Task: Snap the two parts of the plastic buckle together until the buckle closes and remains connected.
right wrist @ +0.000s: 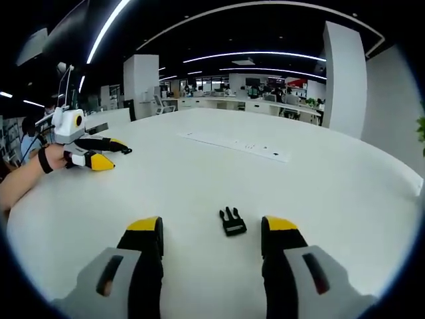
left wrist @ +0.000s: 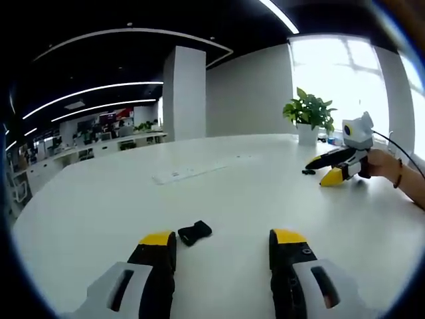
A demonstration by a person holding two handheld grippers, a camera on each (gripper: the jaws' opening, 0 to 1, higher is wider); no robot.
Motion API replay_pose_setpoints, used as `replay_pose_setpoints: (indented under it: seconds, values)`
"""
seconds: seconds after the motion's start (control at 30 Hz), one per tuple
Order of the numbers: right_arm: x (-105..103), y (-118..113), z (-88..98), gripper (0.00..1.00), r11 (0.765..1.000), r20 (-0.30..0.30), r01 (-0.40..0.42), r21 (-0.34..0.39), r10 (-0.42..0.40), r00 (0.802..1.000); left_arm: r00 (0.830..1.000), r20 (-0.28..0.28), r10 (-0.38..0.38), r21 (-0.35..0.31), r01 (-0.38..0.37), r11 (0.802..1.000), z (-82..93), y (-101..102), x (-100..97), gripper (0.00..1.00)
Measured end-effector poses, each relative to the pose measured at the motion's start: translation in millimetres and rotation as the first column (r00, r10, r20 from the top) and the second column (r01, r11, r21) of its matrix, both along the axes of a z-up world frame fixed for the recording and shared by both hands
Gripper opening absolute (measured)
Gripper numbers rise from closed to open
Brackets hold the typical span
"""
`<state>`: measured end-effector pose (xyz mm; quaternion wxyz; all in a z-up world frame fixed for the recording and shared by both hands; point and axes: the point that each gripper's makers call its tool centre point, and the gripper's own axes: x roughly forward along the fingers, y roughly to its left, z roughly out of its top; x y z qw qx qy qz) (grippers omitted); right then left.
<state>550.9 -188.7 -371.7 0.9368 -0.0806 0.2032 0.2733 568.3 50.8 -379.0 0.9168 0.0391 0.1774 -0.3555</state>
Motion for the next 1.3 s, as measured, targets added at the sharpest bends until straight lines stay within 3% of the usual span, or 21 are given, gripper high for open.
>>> replay_pose_setpoints:
  seconds: [0.4, 1.3]
  values:
    - [1, 0, 0.5, 0.6, 1.0, 0.003, -0.003, 0.0, 0.003, 1.0, 1.0, 0.01, 0.003, -0.003, -0.003, 1.0, 2.7, 1, 7.5, 0.58]
    - [1, 0, 0.7, 0.58, 1.0, 0.012, -0.003, 0.007, 0.003, 1.0, 1.0, 0.013, -0.023, -0.001, 0.023, 1.0, -1.2, -6, -25.6, 0.46]
